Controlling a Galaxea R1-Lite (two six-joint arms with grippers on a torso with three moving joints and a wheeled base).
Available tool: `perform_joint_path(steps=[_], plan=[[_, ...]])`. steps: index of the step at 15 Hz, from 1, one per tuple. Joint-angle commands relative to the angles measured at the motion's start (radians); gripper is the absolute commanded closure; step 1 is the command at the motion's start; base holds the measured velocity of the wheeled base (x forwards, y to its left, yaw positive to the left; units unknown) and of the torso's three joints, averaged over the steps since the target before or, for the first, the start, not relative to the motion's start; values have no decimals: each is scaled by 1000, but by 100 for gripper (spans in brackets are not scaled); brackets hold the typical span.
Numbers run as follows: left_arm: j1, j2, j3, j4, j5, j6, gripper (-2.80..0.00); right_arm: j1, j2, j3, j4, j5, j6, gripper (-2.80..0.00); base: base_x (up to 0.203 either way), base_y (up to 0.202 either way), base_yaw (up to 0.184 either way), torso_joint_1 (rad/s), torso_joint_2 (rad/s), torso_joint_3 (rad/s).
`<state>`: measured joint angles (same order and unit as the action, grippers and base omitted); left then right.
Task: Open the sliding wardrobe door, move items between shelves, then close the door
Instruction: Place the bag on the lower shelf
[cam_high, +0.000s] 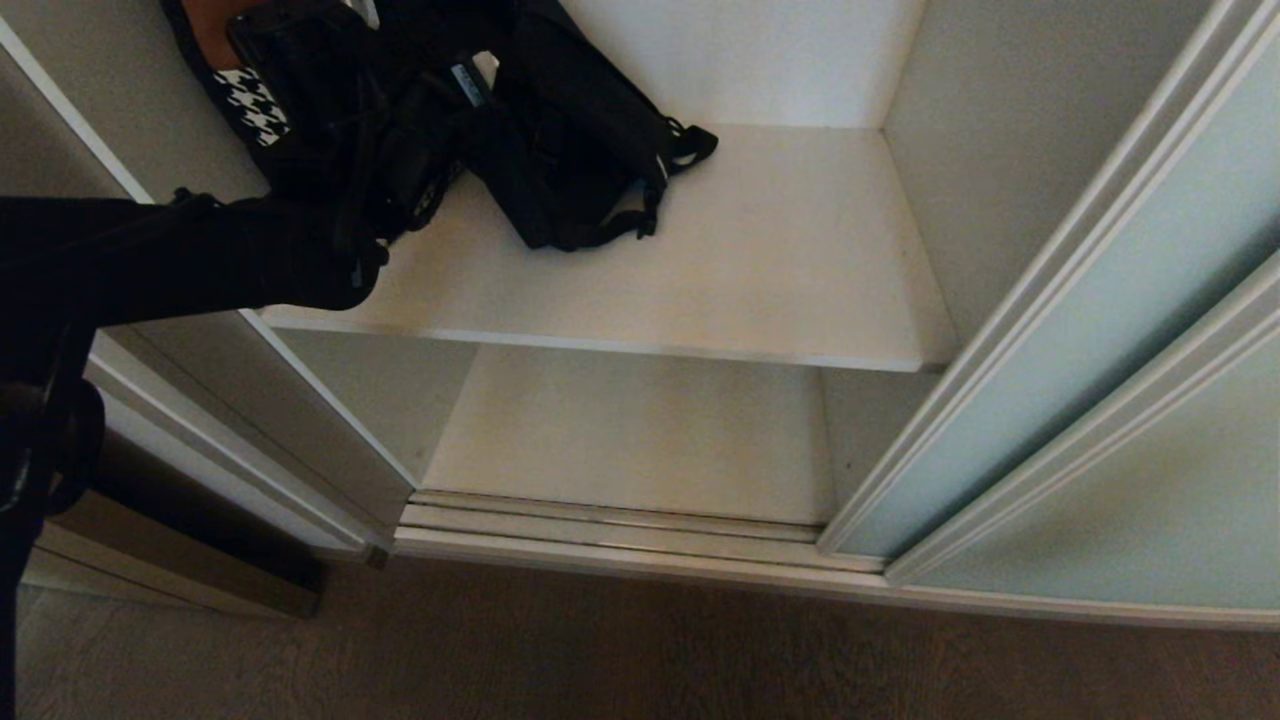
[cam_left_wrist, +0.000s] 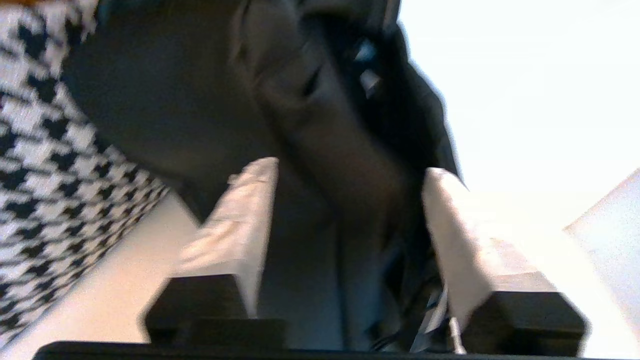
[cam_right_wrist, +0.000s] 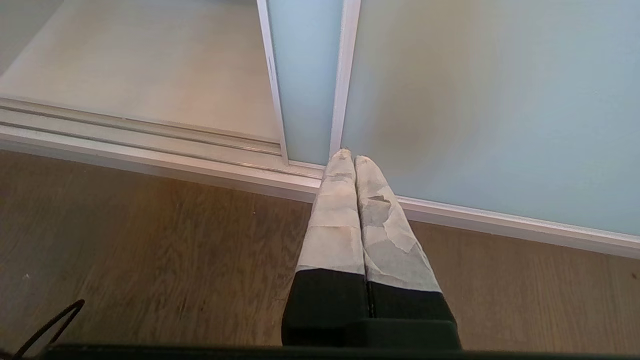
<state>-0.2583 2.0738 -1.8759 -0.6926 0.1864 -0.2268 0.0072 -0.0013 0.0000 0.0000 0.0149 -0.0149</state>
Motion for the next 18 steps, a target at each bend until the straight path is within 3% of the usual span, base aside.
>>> perform_joint_path(steps=[1,11,18], plan=[[2,1,-9,-11,-1,-7,-280,0,-2,2,0,0,0,0,0,0,0,0,0,0],[-9,78,-40,-1,5,-69,-280,0,-2,2,0,0,0,0,0,0,0,0,0,0],[-16,81,-45,-27,24,-68,-280,0,-2,2,0,0,0,0,149,0,2,1,2,2]])
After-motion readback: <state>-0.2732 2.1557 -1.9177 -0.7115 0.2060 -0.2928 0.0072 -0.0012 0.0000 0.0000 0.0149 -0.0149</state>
